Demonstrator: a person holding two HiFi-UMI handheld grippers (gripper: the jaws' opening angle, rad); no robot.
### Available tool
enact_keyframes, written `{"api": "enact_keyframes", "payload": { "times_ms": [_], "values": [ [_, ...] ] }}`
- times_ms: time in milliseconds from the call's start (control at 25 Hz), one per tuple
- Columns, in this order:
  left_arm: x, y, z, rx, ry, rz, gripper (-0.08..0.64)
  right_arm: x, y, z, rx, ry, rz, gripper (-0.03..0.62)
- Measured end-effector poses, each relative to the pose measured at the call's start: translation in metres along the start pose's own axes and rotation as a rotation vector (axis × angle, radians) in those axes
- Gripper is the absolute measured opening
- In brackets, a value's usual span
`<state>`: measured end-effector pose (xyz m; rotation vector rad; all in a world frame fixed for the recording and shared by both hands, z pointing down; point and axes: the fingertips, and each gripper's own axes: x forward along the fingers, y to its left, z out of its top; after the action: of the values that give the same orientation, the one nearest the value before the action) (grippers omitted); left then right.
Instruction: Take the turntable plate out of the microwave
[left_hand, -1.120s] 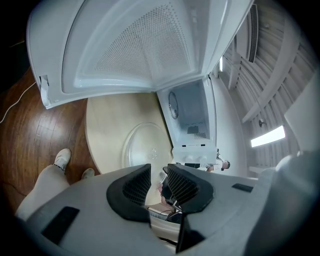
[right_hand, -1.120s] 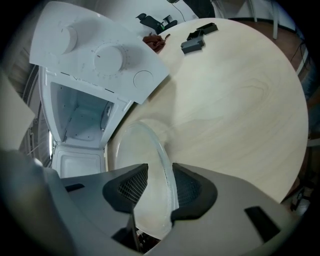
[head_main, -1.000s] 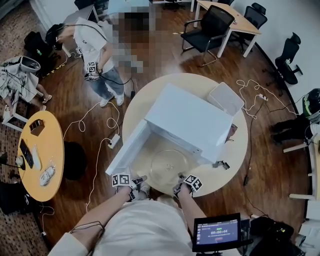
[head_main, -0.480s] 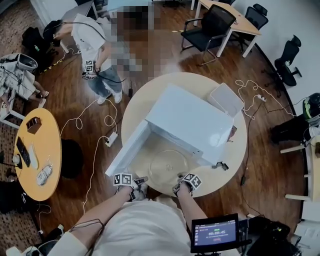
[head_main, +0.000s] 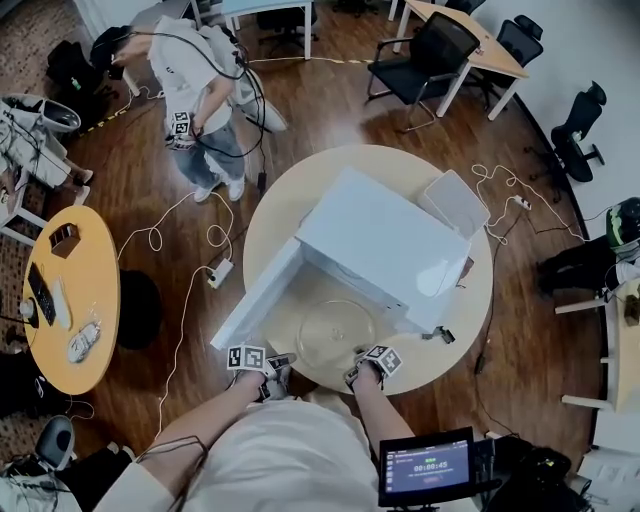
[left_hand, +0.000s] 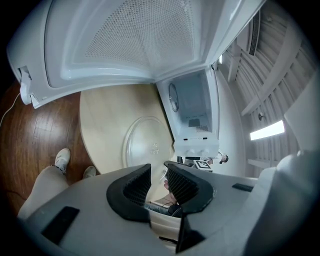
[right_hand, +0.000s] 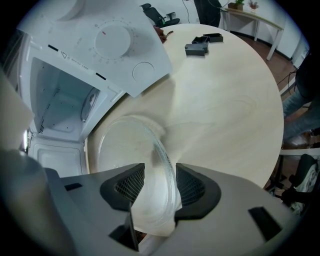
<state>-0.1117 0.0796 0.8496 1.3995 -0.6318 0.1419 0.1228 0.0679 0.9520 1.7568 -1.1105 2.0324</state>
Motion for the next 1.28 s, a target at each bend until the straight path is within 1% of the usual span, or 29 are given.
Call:
{"api": "enact_keyframes", "payload": {
  "times_ms": [120, 200, 560, 880, 1000, 1080, 1160, 1280],
  "values": [
    [0.001, 0.000, 0.001, 0.003, 0.000, -0.004, 0.091, -0.001, -0.002, -0.002, -0.035, 0.009, -0.055, 0.170],
    [0.001, 0.000, -0.001, 0.007, 0.003, -0.006, 0.092, -0.003, -0.002, -0.002, -0.043, 0.007, -0.066, 0.170],
    [0.002, -0.005, -0.006, 0.011, 0.018, -0.013, 0.092, -0.012, 0.003, 0.010, -0.072, -0.012, -0.055, 0.170],
    [0.006, -0.013, -0.006, 0.035, 0.048, -0.041, 0.092, -0.034, 0.006, 0.017, -0.141, -0.077, -0.027, 0.170],
    [0.012, -0.023, -0.004, 0.050, 0.065, -0.065, 0.091, -0.043, 0.008, 0.022, -0.140, -0.111, 0.016, 0.170],
    [0.012, -0.030, -0.005, 0.074, 0.072, -0.078, 0.092, -0.050, 0.018, 0.020, -0.161, -0.131, 0.083, 0.170],
    [0.014, -0.040, -0.006, 0.114, 0.083, -0.091, 0.092, -0.065, 0.036, 0.017, -0.220, -0.162, 0.170, 0.170],
    [0.020, -0.065, -0.004, 0.205, 0.090, -0.120, 0.091, -0.099, 0.067, 0.018, -0.368, -0.240, 0.270, 0.170]
  ]
}}
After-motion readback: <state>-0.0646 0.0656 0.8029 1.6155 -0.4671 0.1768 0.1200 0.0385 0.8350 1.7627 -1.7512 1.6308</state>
